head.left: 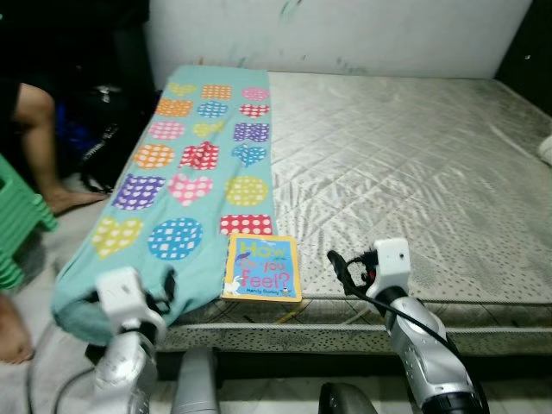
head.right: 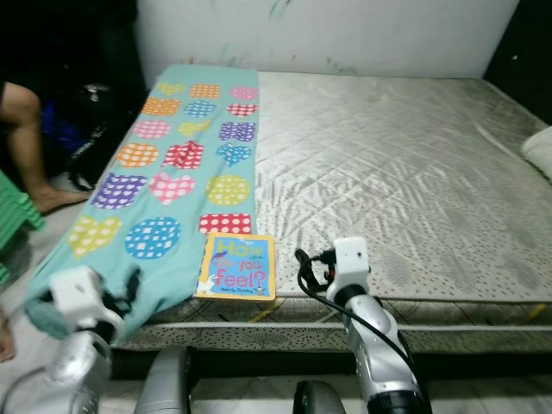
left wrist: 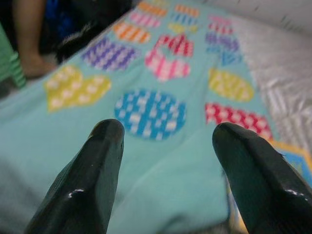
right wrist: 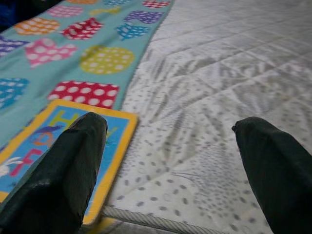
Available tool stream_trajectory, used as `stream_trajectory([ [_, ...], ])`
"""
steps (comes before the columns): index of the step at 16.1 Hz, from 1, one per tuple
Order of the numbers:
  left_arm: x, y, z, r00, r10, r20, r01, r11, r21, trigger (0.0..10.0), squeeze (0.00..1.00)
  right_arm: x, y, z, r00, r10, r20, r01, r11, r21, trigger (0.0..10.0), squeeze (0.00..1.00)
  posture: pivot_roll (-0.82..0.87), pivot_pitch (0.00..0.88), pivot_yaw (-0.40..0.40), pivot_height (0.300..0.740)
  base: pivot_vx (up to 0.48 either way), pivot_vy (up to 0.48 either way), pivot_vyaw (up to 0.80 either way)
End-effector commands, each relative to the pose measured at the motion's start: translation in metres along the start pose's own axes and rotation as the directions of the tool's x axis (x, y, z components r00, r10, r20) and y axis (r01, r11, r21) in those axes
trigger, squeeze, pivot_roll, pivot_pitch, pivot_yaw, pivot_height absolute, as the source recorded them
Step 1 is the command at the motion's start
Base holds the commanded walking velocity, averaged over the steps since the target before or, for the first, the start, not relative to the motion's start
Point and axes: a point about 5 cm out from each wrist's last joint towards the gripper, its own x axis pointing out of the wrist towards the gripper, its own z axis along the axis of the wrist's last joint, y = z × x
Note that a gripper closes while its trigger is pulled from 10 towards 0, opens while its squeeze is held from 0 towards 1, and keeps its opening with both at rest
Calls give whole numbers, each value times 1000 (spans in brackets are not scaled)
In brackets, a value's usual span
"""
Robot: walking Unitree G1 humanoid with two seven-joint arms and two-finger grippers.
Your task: Clean up the room
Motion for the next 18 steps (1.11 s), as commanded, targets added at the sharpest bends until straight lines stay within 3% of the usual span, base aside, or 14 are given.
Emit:
stream_trajectory([
  [1, -1, -2, 1, 1000, 7, 1, -7, 1000, 8, 10000, 0, 1, -3, 4, 1000, -1, 11, 1, 1000, -9, 10000, 0, -66, 0, -77, 600, 0, 0, 0],
  [6, -11, 8, 2, 996, 84, 19, -84, 996, 10, 10000, 0, 12, 12, 2, 997, 76, -17, -76, 997, -5, 10000, 0, 21, 0, -140, 600, 0, 0, 0],
  [8, -14, 12, 4, 995, 94, 19, -94, 995, 15, 10000, 0, 18, 22, 2, 995, 102, -18, -101, 995, 7, 10000, 0, 36, 0, -139, 600, 0, 0, 0],
  [11, -8, 12, 3, 997, 82, 14, -82, 996, 24, 10000, 0, 19, 24, 4, 994, 105, -2, -105, 994, 2, 10000, 0, 1, 0, -110, 600, 0, 0, 0],
  [14, 8, -9, 3, 1000, -21, -1, 21, 999, 24, 10000, 0, 13, 5, 6, 999, 13, 34, -13, 1000, 5, 10000, 0, -62, 0, -40, 600, 0, 0, 0],
  [18, 25, -30, 8, 990, -142, 0, 142, 988, 55, 10000, 0, 3, -3, 3, 996, -64, 58, 63, 998, 29, 10000, 0, -123, 0, 37, 600, 0, 0, 0],
])
